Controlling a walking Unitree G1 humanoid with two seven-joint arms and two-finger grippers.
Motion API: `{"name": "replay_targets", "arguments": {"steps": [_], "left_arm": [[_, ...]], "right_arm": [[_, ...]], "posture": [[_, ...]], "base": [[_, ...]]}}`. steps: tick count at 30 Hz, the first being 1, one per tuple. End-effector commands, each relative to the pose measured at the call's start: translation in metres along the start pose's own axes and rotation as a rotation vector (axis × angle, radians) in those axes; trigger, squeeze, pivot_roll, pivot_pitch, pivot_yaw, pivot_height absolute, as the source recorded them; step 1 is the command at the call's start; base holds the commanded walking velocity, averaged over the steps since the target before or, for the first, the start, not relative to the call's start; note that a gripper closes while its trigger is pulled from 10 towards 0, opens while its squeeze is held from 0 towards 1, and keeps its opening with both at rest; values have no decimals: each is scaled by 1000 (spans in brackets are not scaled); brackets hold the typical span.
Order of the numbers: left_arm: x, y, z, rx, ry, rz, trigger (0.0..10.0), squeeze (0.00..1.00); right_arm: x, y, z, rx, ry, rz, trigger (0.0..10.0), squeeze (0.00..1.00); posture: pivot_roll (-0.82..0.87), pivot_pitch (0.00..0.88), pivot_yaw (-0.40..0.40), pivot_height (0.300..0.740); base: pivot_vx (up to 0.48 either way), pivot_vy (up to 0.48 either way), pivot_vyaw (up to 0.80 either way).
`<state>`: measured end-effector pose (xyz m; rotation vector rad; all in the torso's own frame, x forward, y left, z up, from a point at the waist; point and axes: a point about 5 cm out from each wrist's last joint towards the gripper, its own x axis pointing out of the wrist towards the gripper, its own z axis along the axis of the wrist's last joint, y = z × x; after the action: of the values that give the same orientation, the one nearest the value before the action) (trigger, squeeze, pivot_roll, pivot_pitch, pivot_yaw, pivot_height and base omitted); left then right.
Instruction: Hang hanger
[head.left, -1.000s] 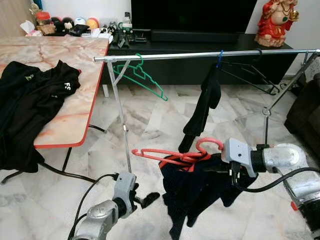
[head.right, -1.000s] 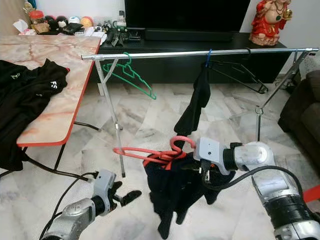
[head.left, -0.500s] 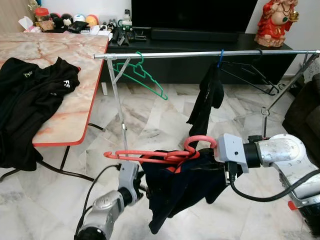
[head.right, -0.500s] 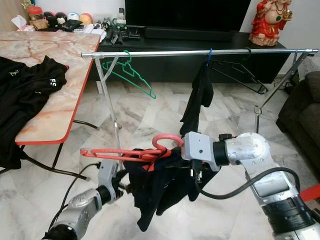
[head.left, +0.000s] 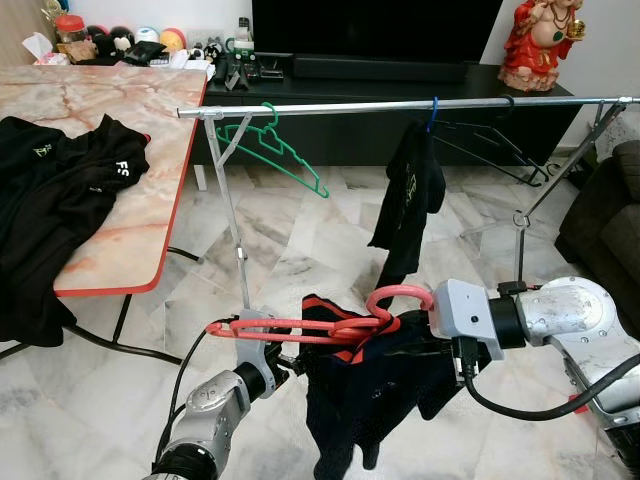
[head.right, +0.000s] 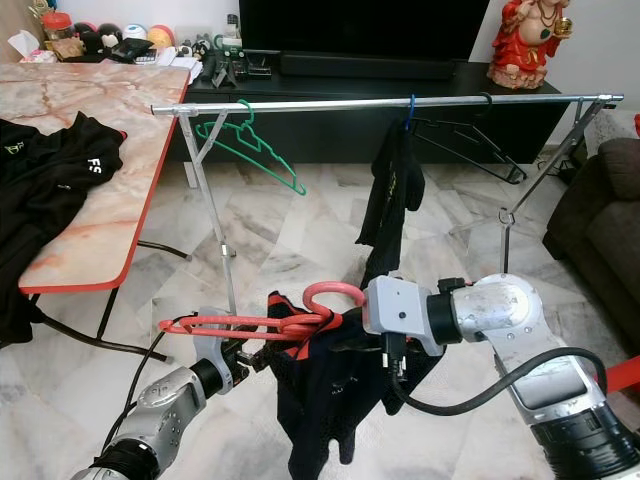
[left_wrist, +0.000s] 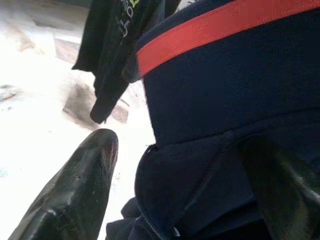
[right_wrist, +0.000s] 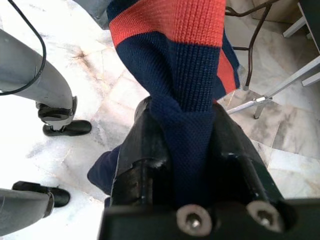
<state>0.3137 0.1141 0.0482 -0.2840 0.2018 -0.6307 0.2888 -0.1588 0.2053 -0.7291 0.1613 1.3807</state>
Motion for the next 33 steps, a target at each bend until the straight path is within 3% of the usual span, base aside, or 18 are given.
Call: {"name": "replay_targets", "arguments": {"steps": [1, 33], "left_arm": [[0, -3, -5, -16, 3, -19, 0, 0], [5, -9, -5, -32, -16, -65, 0, 0]], "right_arm": [[-3, -1, 8, -31, -9, -4, 0, 0], [-4, -2, 9, -40, -8, -3, 0, 0]], "posture": [[-28, 98, -92, 740], [-32, 69, -95, 740]], "base": [[0, 0, 0], [0, 0, 0]]}}
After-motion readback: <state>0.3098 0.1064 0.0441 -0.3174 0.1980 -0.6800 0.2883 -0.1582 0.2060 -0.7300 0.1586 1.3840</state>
